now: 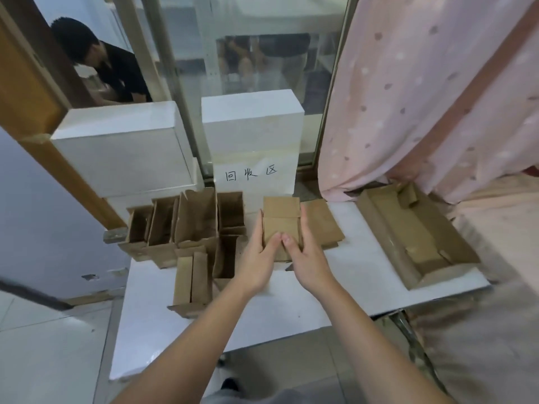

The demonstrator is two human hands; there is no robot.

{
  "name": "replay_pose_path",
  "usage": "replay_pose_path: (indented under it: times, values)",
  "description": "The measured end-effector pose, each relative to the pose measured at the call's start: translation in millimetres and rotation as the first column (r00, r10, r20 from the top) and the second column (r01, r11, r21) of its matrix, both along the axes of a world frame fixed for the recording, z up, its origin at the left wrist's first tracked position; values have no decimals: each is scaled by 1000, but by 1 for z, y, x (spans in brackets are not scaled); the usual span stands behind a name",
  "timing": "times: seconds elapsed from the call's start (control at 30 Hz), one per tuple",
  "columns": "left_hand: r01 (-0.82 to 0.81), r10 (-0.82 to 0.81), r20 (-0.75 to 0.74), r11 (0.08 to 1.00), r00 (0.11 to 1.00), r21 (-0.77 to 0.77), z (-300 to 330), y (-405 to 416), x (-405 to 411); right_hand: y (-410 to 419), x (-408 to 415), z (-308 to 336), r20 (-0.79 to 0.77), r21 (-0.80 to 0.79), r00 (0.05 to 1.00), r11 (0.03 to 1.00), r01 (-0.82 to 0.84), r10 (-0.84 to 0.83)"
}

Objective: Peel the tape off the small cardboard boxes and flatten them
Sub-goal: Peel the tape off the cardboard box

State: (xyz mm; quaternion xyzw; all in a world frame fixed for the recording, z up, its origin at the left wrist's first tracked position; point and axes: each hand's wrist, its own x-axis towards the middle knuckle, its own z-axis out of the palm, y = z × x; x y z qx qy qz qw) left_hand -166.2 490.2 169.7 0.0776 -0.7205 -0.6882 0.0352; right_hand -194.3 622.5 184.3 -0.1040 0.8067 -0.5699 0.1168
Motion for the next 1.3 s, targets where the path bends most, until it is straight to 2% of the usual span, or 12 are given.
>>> replay_pose_path:
  times: [0.13, 0.43, 0.63, 0.77, 1.03, 1.17, 1.3]
  values:
    - [-2, 0, 87, 1000, 996, 17, -16, 19, -21, 21, -18, -18, 60, 20, 998, 1000, 12, -13]
    - [-7, -6, 179, 997, 984, 71, -60, 50, -101, 43, -93, -50, 150, 108, 986, 992, 61, -77]
    - [-34, 25, 216, 999, 976, 37, -58, 69, -137, 57, -131, -54, 228, 118, 972, 992, 38, -64]
    - [-63, 50, 240, 997, 970, 48, -59, 86, -156, 70, -153, -59, 226, 90, 972, 995, 43, -63]
    - [-225, 203, 227, 971, 953, 78, -49, 151, -175, 130, -193, -67, 155, 131, 979, 979, -153, 132]
    - [-317, 287, 249, 944, 925, 89, -43, 180, -165, 155, -195, -67, 178, 116, 961, 965, -235, 213]
    - [-350, 320, 268, 934, 909, 74, -62, 193, -152, 174, -192, -69, 211, 62, 941, 957, -283, 264]
